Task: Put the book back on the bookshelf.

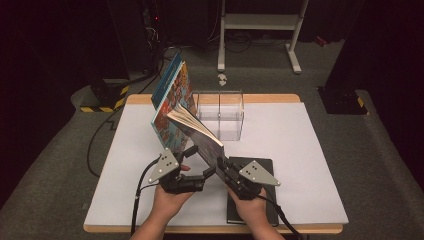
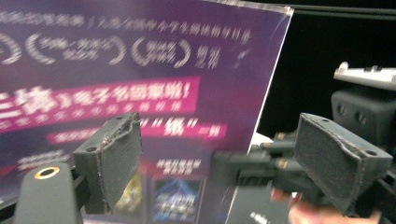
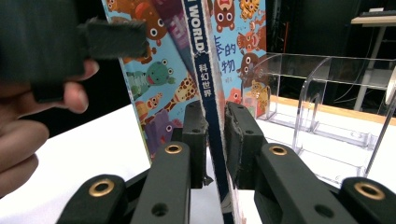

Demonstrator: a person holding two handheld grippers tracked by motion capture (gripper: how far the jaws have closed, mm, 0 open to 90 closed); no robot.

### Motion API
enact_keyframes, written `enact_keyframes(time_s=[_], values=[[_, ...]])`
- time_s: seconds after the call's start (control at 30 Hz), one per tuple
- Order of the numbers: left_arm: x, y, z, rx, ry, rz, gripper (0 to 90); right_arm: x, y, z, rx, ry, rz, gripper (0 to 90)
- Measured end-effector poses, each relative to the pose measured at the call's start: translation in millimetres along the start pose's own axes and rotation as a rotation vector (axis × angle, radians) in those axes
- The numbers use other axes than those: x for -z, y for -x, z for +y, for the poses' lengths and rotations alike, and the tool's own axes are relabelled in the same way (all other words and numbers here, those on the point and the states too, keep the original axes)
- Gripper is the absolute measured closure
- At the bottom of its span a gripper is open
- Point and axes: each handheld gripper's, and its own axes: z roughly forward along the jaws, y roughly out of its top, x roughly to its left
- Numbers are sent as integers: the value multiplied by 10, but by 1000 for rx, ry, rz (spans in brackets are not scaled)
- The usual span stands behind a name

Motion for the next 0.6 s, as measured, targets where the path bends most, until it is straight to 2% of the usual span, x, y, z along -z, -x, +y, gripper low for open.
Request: enact_keyframes(time_s=[0.1,0.2,0.23,0.27,0.3,0.37,0.5,0.6], values=[[-115,28,4,6,-13,-10,152,4,21,-7,-14,5,7,777],[-178,36,-6,11,-15,-1,152,6,28,-8,-23,4,16,769],[-197,38,-14,21,-9,3,148,15,29,-17,-30,-10,40,737],[-205,42,-19,23,-5,10,149,18,29,-27,-32,-21,46,705],[-206,40,-22,13,-8,16,148,25,36,-53,-39,-42,56,672],[-213,42,-35,2,-6,32,148,34,65,-104,-42,-75,66,672],[-234,20,-63,5,-6,67,135,-23,147,-200,-70,-183,90,672],[-236,0,-78,-1,-2,98,134,-42,160,-210,-66,-198,95,711]])
